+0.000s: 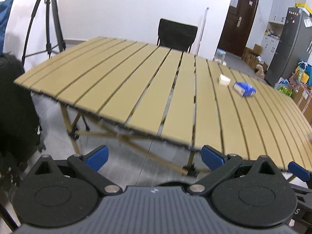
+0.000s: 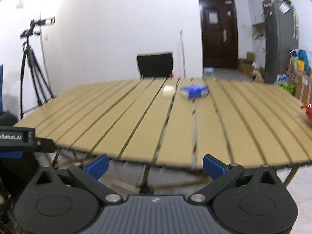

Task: Collect trash
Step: 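Raise both tools back up toward the table, then grasp the blue tissue pack with the right gripper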

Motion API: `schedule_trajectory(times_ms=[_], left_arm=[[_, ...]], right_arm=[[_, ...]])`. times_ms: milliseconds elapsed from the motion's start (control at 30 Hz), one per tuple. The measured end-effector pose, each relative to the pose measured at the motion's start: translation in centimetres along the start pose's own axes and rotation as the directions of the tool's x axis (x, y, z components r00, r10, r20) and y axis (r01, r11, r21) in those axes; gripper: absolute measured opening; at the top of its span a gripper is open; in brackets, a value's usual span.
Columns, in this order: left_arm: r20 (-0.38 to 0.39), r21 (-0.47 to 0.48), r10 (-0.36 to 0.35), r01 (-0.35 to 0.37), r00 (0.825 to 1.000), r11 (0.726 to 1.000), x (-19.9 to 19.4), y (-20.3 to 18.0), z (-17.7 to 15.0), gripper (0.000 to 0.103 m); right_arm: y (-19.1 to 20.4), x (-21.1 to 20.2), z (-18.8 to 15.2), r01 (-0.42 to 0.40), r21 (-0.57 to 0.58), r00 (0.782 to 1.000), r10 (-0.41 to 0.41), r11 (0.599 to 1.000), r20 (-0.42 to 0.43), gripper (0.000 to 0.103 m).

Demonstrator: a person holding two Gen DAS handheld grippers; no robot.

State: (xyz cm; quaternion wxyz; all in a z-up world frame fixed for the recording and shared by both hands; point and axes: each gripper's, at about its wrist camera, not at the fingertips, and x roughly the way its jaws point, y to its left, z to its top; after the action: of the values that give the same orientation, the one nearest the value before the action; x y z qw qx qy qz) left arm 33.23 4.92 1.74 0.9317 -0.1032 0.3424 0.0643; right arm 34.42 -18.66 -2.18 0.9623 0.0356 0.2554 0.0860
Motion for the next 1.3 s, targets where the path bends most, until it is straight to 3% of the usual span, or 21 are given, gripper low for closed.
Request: schedule_trajectory(times_ms=[300, 600, 733, 933, 1100, 1300], left_arm=[[0.045, 0.022, 0.000, -0.001, 0.999, 1.000, 3.1, -3.3, 4.3, 0.103], [0.052, 0.050, -0.026, 0.024, 0.998, 0.998, 8.8, -6.8, 6.7, 0.103], [0.038, 0.082, -0.024, 0.021, 0.999, 0.996, 12.3, -8.5, 8.4, 0.103], [0.024, 0.184, -0.010, 0.005, 1.000, 0.983, 16.2, -11.6, 11.0, 0.103], [0.009, 0.174, 0.001, -0.003, 1.000, 0.985, 19.7, -13.0, 13.0, 0.103], [-0.028, 0.164, 0.009, -0.005, 1.000, 0.986, 23.0, -14.2, 14.0, 0.103]], right_arm=[[-4.1, 3.2, 4.6, 0.056, 0.007, 0.987, -0.056, 0.998, 0.148, 0.103], [-6.7, 9.8, 8.7, 0.062, -0.028, 0.986, -0.057, 0.998, 0.157, 0.103], [-7.6, 13.1, 10.9, 0.059, -0.050, 0.990, -0.052, 0.997, 0.132, 0.103], [-9.2, 19.7, 14.6, 0.061, -0.110, 0.998, -0.059, 0.992, 0.020, 0.103], [-10.8, 25.7, 16.3, 0.039, -0.086, 0.992, -0.049, 0.996, -0.113, 0.103], [-11.4, 29.8, 16.0, 0.020, -0.054, 0.984, -0.030, 0.998, -0.178, 0.103]])
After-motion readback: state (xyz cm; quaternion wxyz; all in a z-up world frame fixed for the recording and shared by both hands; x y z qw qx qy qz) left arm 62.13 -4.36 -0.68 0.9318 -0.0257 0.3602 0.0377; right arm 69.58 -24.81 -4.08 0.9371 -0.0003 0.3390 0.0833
